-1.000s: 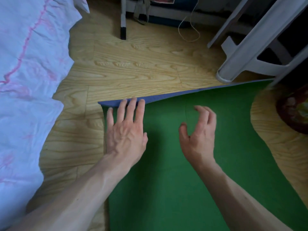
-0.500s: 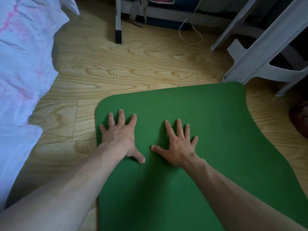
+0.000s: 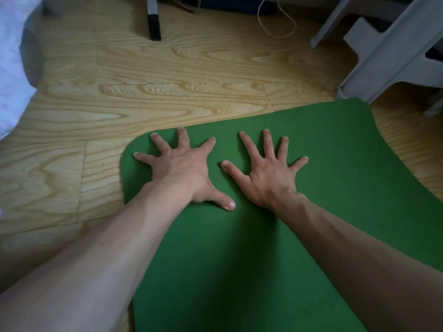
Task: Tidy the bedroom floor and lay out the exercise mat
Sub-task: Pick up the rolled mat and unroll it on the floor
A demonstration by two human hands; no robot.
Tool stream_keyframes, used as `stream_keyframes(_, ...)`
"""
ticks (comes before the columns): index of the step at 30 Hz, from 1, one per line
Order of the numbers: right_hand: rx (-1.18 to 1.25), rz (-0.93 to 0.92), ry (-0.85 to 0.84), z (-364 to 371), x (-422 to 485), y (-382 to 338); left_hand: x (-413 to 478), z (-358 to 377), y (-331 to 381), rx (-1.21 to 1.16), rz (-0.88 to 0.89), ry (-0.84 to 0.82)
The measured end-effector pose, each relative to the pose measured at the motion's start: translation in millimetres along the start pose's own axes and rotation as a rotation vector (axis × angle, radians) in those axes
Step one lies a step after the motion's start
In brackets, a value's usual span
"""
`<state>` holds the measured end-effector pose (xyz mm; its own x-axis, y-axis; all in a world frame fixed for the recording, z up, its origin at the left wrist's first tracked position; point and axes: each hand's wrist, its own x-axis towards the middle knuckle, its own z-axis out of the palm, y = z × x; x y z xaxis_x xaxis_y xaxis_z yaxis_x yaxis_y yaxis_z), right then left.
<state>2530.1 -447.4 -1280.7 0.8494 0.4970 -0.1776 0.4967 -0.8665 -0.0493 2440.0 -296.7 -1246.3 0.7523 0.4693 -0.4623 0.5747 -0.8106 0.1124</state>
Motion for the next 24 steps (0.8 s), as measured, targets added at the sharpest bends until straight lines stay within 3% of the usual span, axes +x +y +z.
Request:
stream_keyframes(2, 0.01, 0.006, 0.059, 2, 0, 1, 4, 1, 1, 0.004, 0.011, 0.019)
stream_keyframes(6, -0.003, 0.017, 0.012, -4, 0, -1, 1, -2, 2, 0.016, 0.016, 0.016)
stream_keyframes(14, -0.07, -0.006, -0.228, -30, -23, 4, -26, 3, 3, -0.048, -0.026, 0.012)
stream_keyframes(19, -0.1, -0.072, -0.293, -24, -109, 8, -102, 49, 22, -0.052, -0.042, 0.159)
stream_keyframes(24, -0.116, -0.138, -0.427, -34, -158, 18, -178, 74, 32, -0.053, -0.03, 0.056)
